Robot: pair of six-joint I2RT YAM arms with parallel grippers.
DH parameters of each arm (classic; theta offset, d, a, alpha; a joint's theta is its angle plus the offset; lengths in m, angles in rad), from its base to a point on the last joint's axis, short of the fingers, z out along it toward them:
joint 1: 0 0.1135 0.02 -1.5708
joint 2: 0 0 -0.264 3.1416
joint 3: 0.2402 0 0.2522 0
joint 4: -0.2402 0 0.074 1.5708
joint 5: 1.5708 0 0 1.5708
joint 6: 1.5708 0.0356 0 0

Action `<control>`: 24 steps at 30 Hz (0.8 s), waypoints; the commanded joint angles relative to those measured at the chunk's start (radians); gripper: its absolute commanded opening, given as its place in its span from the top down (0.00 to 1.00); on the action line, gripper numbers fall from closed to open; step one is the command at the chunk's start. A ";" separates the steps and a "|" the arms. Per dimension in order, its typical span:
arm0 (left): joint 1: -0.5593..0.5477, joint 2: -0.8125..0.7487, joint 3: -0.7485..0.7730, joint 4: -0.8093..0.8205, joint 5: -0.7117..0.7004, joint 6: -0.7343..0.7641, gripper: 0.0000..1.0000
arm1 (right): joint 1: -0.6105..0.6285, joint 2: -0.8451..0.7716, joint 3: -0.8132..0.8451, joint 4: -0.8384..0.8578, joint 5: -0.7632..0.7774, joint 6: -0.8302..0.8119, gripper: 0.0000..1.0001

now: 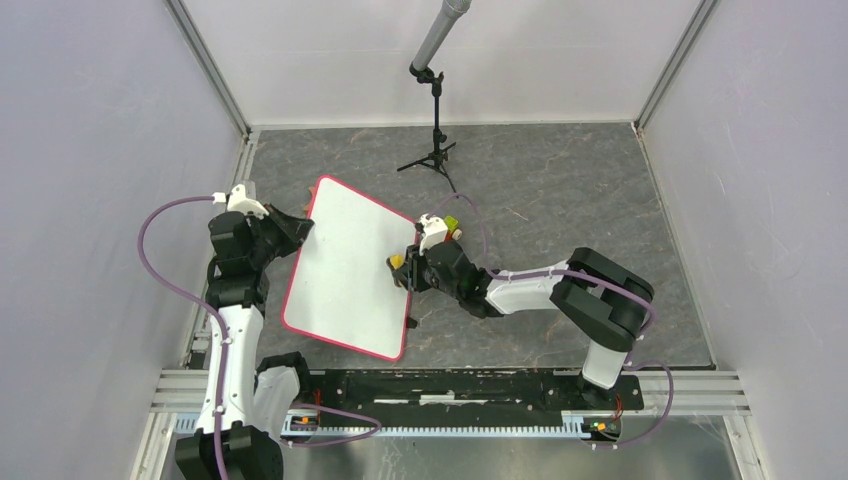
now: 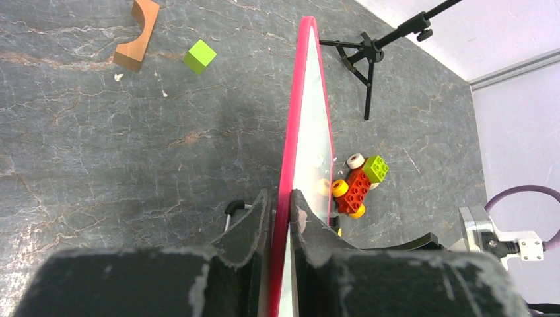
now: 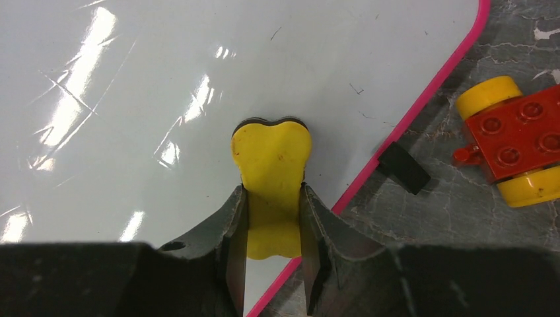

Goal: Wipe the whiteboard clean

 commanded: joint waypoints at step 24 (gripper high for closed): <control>-0.011 0.011 0.011 -0.062 0.008 -0.040 0.98 | 0.074 -0.400 -0.081 -0.243 0.123 -0.135 0.72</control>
